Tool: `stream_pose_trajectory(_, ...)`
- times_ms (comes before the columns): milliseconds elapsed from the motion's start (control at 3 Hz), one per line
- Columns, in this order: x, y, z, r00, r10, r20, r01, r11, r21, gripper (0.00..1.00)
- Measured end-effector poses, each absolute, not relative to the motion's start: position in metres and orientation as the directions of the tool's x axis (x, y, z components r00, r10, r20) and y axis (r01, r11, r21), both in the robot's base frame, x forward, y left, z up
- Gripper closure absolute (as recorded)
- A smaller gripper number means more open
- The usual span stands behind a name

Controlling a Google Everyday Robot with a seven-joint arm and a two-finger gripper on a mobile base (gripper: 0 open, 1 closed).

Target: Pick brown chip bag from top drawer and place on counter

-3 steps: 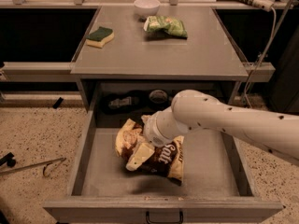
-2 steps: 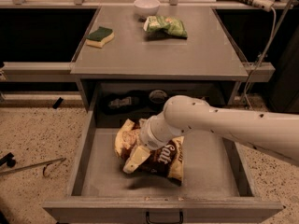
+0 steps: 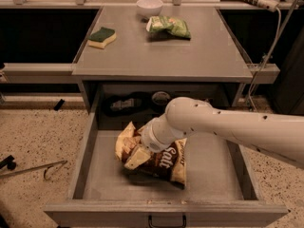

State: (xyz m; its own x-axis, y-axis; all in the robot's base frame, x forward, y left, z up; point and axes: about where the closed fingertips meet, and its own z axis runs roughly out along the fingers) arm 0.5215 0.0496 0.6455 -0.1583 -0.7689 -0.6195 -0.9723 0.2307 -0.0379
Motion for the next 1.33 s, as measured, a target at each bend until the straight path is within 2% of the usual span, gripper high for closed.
stream_pose_trajectory(667,0.525,0.043,0.673,-0.189,-0.751,-0.632,-0.968,0.25,-0.007,0.88)
stream_pose_trajectory(1000,0.538,0.034,0.731,-0.204,-0.744,-0.636,-0.966,0.259,0.006,1.0)
stream_pose_trajectory(1333,0.552,0.042,0.787,-0.168,-0.768,-0.618,-0.975,0.224,-0.014,1.0)
